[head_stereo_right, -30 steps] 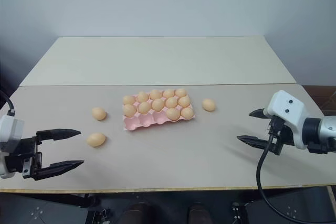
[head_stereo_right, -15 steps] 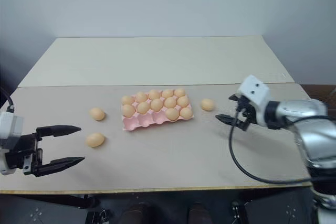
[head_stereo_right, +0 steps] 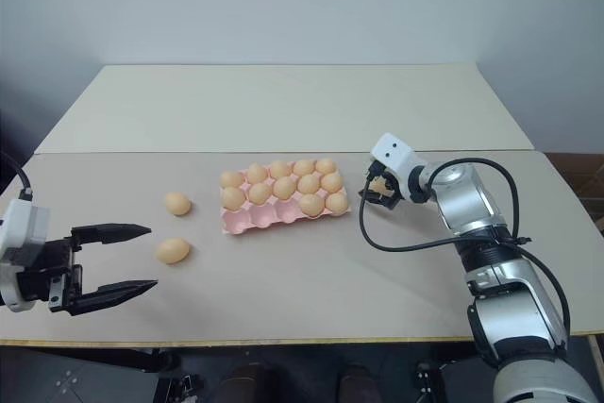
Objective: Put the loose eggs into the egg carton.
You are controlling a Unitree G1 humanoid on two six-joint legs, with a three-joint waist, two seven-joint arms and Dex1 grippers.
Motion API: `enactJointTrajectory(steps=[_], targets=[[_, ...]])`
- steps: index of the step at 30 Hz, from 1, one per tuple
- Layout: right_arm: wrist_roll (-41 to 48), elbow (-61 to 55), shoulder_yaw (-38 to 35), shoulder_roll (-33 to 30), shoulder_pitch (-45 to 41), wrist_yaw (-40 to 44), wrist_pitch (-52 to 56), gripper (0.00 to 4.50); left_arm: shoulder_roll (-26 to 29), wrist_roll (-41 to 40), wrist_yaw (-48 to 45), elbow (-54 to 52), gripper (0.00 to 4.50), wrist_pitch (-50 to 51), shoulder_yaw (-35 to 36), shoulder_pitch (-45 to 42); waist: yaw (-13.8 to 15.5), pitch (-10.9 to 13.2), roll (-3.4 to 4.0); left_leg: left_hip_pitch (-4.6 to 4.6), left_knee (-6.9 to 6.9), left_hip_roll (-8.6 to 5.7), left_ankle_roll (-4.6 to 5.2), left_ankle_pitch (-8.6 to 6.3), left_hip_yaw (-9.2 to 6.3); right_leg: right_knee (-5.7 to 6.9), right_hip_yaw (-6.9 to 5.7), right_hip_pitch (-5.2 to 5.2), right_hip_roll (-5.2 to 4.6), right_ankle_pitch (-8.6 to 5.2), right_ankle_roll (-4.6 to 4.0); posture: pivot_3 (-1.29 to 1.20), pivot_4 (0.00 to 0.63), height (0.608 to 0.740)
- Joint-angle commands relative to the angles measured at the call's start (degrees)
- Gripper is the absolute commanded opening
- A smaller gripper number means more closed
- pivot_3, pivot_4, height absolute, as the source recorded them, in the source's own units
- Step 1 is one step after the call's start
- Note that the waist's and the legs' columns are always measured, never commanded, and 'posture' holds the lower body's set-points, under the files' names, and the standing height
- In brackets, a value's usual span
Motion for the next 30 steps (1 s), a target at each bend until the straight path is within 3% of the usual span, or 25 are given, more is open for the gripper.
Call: enactJointTrajectory(steps=[1, 3, 6, 12, 14, 22, 30], targets=[[-1.46, 2.64, -0.33, 0.25, -1.99, 0.94, -2.84, 4.46, 0.11, -0.62, 0.23, -1.44, 4.50, -0.09, 1.13, 0.08, -0.04, 0.00, 0.00, -0.01, 0.00, 0.00, 0.00, 0.00, 0.00, 0.00, 0.00, 0.00, 0.00, 0.00, 0.00, 0.00, 0.150, 0.740], [-1.81, 3.81, -0.34, 0.43, -2.36, 1.55, -3.28, 4.46, 0.09, -0.63, 0.32, -1.52, 4.50, -0.12, 1.13, 0.17, -0.03, 0.00, 0.00, -0.02, 0.00, -0.01, 0.00, 0.00, 0.00, -0.02, 0.00, 0.00, -0.02, 0.00, 0.00, 0.00, 0.150, 0.740], [-1.95, 4.79, -0.58, 0.59, -2.59, 3.26, -4.50, 3.87, 0.05, -0.66, 0.53, -1.65, 4.50, -0.14, 1.08, 0.21, -0.06, 0.00, 0.00, -0.03, 0.00, -0.01, 0.00, 0.00, 0.00, -0.02, 0.00, -0.01, -0.02, 0.00, 0.00, 0.00, 0.150, 0.740], [-2.61, 4.88, -0.79, 0.94, -2.74, 4.00, -4.17, 1.85, 0.01, -0.69, 0.69, -1.71, 4.50, -0.16, 1.04, 0.14, -0.19, 0.00, 0.00, -0.01, 0.00, 0.01, 0.00, 0.00, 0.00, 0.00, 0.00, -0.01, -0.02, 0.00, 0.00, 0.00, 0.150, 0.740], [-2.95, 3.82, -1.15, 0.80, -2.35, 3.31, -4.31, 1.50, 0.04, -0.67, 0.74, -1.66, 4.50, -0.13, 1.04, 0.06, -0.18, 0.00, 0.00, -0.02, 0.00, 0.01, 0.00, 0.00, 0.00, 0.00, 0.00, -0.01, -0.02, 0.00, 0.00, 0.00, 0.150, 0.740], [2.80, -16.05, -7.47, 1.11, -0.60, 2.56, 4.33, 1.50, 0.02, -0.80, 0.61, -1.92, 4.50, 0.02, 1.64, 0.58, -0.07, 0.01, 0.02, -0.05, -0.05, 0.05, 0.00, 0.00, -0.01, 0.00, 0.01, -0.07, -0.03, 0.00, 0.00, 0.00, 0.150, 0.740], [13.48, -37.66, -8.54, 12.03, 3.08, -1.64, 21.85, 1.50, -0.06, -0.72, 0.40, -2.06, 4.50, -0.24, 2.12, 1.46, -0.05, 0.01, 0.02, -0.01, -0.08, 0.10, 0.00, 0.00, -0.06, 0.02, -0.01, -0.02, -0.02, 0.01, -0.01, 0.00, 0.150, 0.740]])
